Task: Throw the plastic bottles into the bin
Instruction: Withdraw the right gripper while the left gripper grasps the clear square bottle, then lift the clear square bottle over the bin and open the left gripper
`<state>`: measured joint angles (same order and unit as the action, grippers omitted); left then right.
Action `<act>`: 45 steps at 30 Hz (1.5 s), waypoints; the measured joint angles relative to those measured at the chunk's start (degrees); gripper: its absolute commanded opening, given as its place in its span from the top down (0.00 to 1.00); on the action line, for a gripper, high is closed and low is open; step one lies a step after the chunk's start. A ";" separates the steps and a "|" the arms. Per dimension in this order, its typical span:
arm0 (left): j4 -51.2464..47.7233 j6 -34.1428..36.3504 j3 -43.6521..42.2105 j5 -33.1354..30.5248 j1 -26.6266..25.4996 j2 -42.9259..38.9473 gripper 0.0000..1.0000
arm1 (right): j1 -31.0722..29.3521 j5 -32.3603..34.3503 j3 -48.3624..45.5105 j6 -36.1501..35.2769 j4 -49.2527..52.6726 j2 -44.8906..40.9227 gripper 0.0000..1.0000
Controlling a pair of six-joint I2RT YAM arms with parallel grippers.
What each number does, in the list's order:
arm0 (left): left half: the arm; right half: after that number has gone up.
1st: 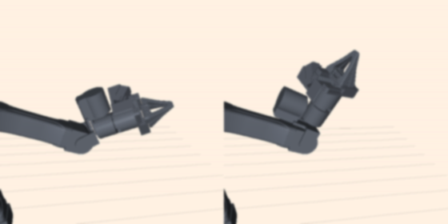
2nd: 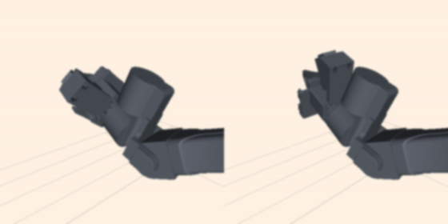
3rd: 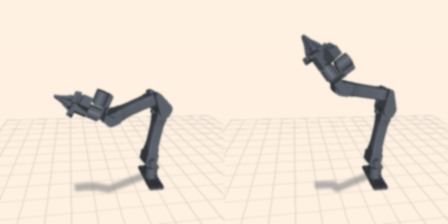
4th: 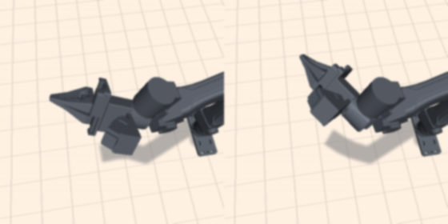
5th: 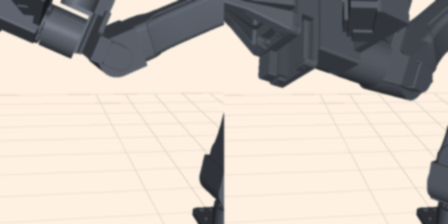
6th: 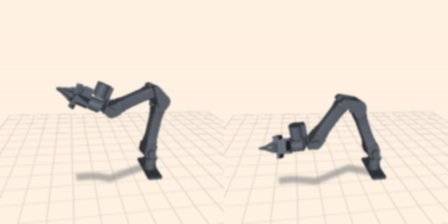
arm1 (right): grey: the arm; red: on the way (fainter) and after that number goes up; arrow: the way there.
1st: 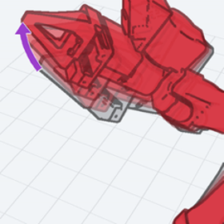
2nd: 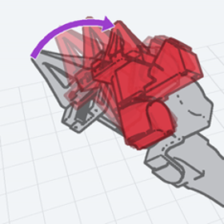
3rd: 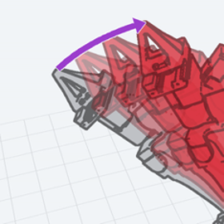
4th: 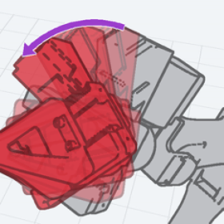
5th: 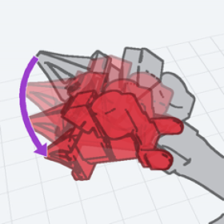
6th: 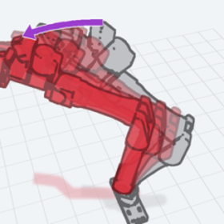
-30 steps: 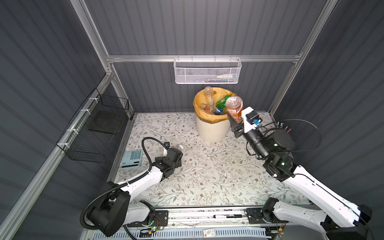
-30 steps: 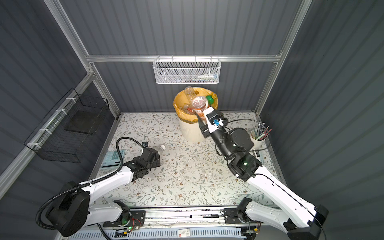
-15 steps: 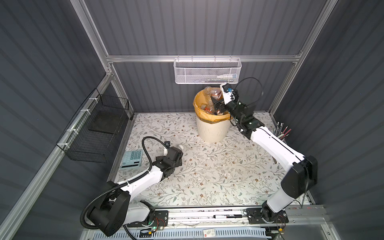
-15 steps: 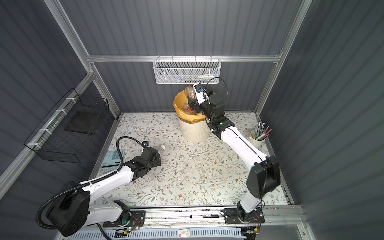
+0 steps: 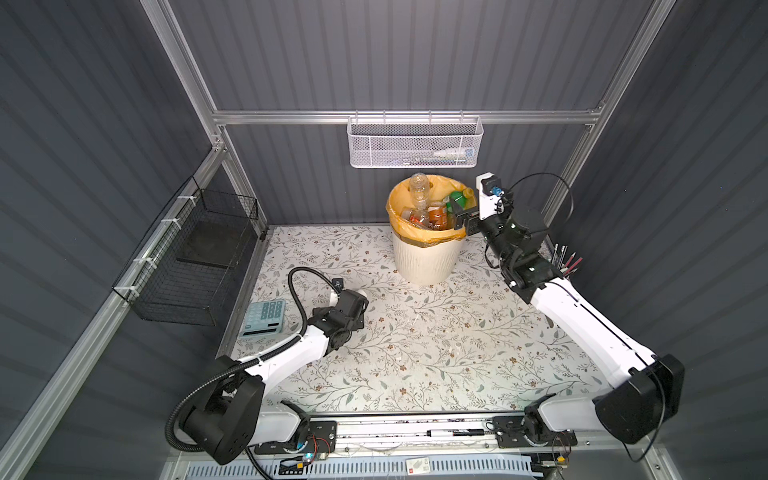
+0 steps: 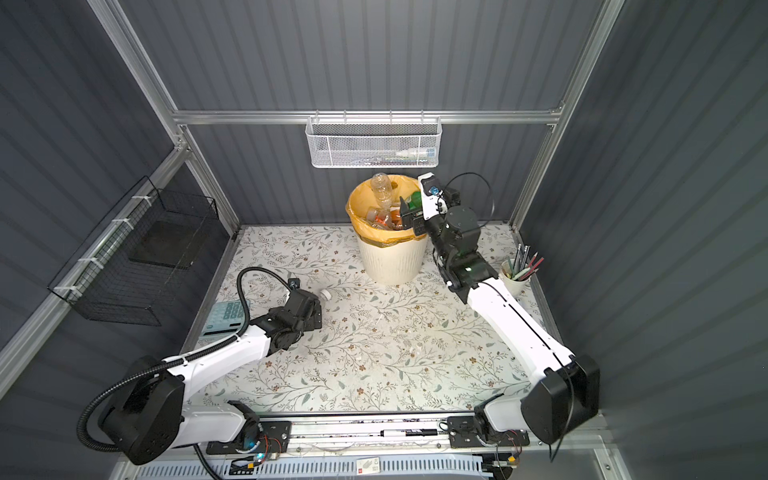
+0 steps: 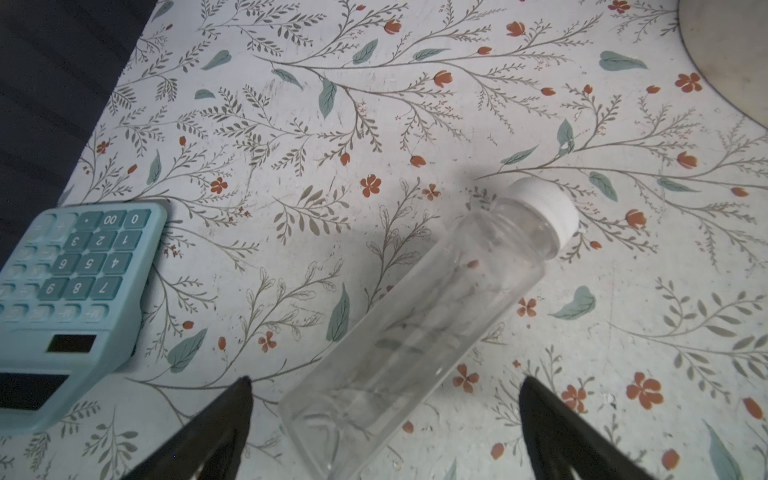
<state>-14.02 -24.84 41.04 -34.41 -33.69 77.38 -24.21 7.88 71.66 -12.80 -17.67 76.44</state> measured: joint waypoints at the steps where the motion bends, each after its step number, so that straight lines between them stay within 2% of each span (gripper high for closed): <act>1: -0.42 0.74 1.07 -0.39 0.00 1.03 0.00 | 0.31 0.50 -1.53 0.17 -0.33 -1.31 0.01; 13: -4.59 10.21 10.08 2.89 1.25 11.96 0.00 | 8.37 2.89 -27.41 8.87 3.04 -14.78 0.01; 21: -6.88 13.86 15.47 5.05 3.96 18.67 0.01 | 12.61 2.97 -38.77 15.26 5.03 -22.23 0.01; 24: -7.58 15.04 16.81 6.58 4.46 20.59 0.11 | 13.44 2.93 -41.53 16.90 5.79 -23.85 0.01; 29: -9.27 17.03 17.97 9.77 4.66 22.18 0.46 | 14.29 2.84 -44.50 18.64 6.32 -25.86 0.01; 32: -9.79 17.07 17.97 11.80 4.66 22.16 0.60 | 14.88 2.67 -44.98 19.26 6.40 -26.49 0.01; 37: -9.88 16.04 17.77 14.45 4.66 18.62 0.67 | 15.47 2.29 -44.98 20.11 6.43 -27.06 0.01; 45: -4.15 13.94 17.81 14.88 4.66 -0.70 0.69 | 15.80 1.11 -44.98 20.94 6.43 -27.36 0.01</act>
<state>-18.17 -10.90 58.85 -19.53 -29.04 76.69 -8.40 8.99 26.68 8.14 -11.25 49.08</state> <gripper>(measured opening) 0.388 0.991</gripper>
